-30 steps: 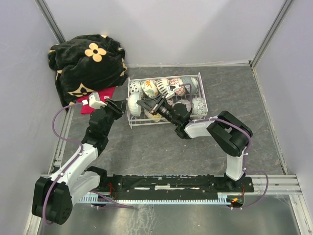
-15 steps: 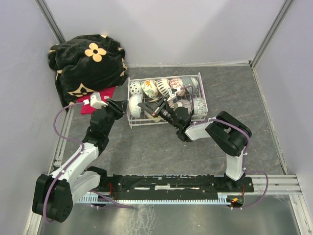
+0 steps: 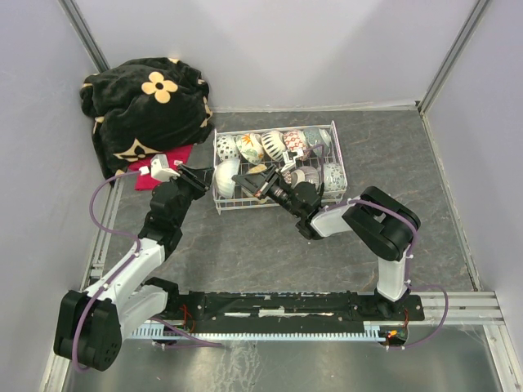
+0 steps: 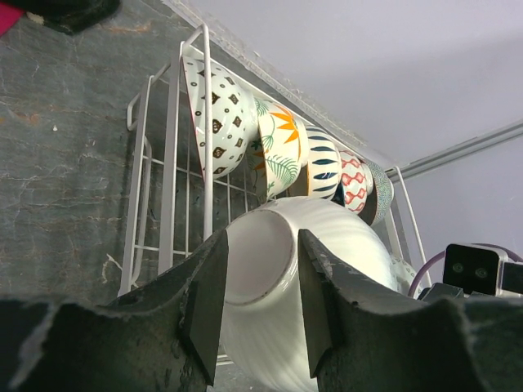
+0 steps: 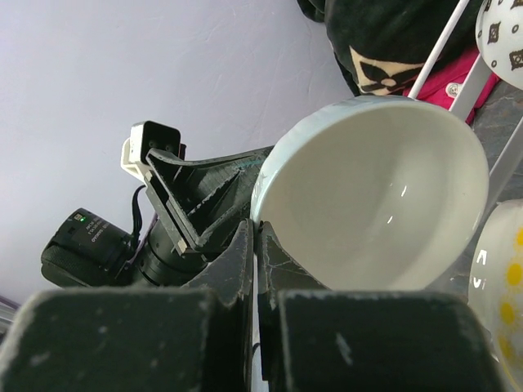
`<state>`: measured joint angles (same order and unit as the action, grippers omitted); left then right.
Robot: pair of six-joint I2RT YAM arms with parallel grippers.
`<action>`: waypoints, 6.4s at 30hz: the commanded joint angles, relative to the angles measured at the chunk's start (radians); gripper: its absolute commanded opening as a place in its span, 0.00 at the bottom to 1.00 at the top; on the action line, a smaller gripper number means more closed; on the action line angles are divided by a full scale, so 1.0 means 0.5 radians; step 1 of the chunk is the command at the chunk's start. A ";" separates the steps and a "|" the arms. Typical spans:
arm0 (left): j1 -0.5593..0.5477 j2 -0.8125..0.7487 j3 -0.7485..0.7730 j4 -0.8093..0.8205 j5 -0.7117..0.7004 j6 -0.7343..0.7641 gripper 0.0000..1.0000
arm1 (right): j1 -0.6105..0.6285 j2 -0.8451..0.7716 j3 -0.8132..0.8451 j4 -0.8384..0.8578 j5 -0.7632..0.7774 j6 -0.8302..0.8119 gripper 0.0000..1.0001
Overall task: Load the bowls into the dish rack
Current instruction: Turn the bowl upside down on the dish rack, then reset both arms
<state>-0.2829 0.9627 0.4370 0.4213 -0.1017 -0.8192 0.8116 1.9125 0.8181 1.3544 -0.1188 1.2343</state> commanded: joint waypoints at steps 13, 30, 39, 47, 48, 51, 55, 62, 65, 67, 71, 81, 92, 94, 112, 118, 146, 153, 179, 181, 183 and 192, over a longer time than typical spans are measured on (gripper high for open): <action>-0.002 0.010 -0.009 0.111 0.004 -0.067 0.46 | -0.006 0.103 -0.088 0.173 -0.005 -0.051 0.02; -0.002 0.026 -0.009 0.128 0.015 -0.067 0.45 | -0.016 0.077 -0.069 -0.080 -0.072 -0.175 0.02; -0.002 0.031 -0.009 0.130 0.025 -0.067 0.45 | -0.016 0.017 -0.042 -0.324 -0.091 -0.265 0.02; -0.002 0.048 0.008 0.131 0.036 -0.064 0.45 | -0.013 -0.192 -0.036 -0.748 -0.052 -0.427 0.02; -0.002 0.055 0.007 0.135 0.043 -0.067 0.45 | -0.013 -0.226 -0.033 -0.846 -0.038 -0.452 0.02; -0.002 0.061 0.018 0.137 0.050 -0.067 0.45 | -0.008 -0.329 0.001 -1.112 -0.015 -0.531 0.02; -0.002 0.057 0.029 0.125 0.052 -0.061 0.45 | 0.000 -0.426 0.055 -1.436 0.033 -0.592 0.03; -0.003 0.066 0.038 0.122 0.061 -0.061 0.45 | 0.003 -0.538 0.089 -1.758 0.116 -0.636 0.04; -0.002 0.075 0.046 0.116 0.068 -0.060 0.45 | 0.004 -0.583 0.105 -1.866 0.133 -0.655 0.09; -0.002 0.078 0.052 0.112 0.068 -0.058 0.45 | 0.003 -0.613 0.108 -1.912 0.130 -0.664 0.12; -0.003 0.086 0.055 0.099 0.062 -0.056 0.45 | 0.006 -0.670 0.117 -1.962 0.116 -0.686 0.16; -0.002 0.250 0.187 0.133 0.085 -0.035 0.45 | 0.009 -0.845 0.147 -2.121 0.087 -0.756 0.25; -0.002 0.124 0.268 -0.132 0.049 0.048 0.48 | 0.030 -1.265 0.214 -2.715 0.190 -1.057 0.43; -0.001 0.063 0.289 -0.247 0.009 0.081 0.51 | 0.030 -1.393 0.198 -2.918 0.294 -1.136 0.47; -0.002 -0.539 0.311 -0.949 -0.137 0.114 0.99 | 0.032 -2.352 -0.011 -3.903 1.095 -1.314 0.59; -0.002 -0.684 0.205 -1.071 -0.105 0.059 0.99 | 0.031 -2.593 -0.064 -4.130 1.179 -1.239 0.60; 0.068 -0.134 -0.315 0.048 -0.726 0.937 0.99 | -1.459 -2.187 -0.831 -2.590 1.126 -1.823 0.99; 0.240 0.167 -0.291 0.364 -0.677 1.206 0.99 | -1.541 -1.650 -1.022 -1.746 1.338 -1.907 0.99; 0.541 1.063 -0.523 1.674 -0.017 1.578 0.99 | -1.444 -0.828 -0.970 -0.857 0.933 -2.303 0.99; 0.541 1.110 -0.508 1.709 0.029 1.592 0.99 | -1.445 -0.799 -0.967 -0.841 0.942 -2.301 0.99; 0.541 1.098 -0.403 1.496 0.022 1.591 0.99 | -1.444 -0.813 -0.932 -0.949 0.935 -2.305 0.99; 0.539 1.108 -0.408 1.503 0.015 1.589 0.99 | -1.443 -0.812 -0.931 -0.934 0.940 -2.302 0.99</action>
<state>-0.0170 1.5131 0.2089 1.1358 -0.1017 -0.0845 0.0879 1.5105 0.3248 0.8669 0.3580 0.1017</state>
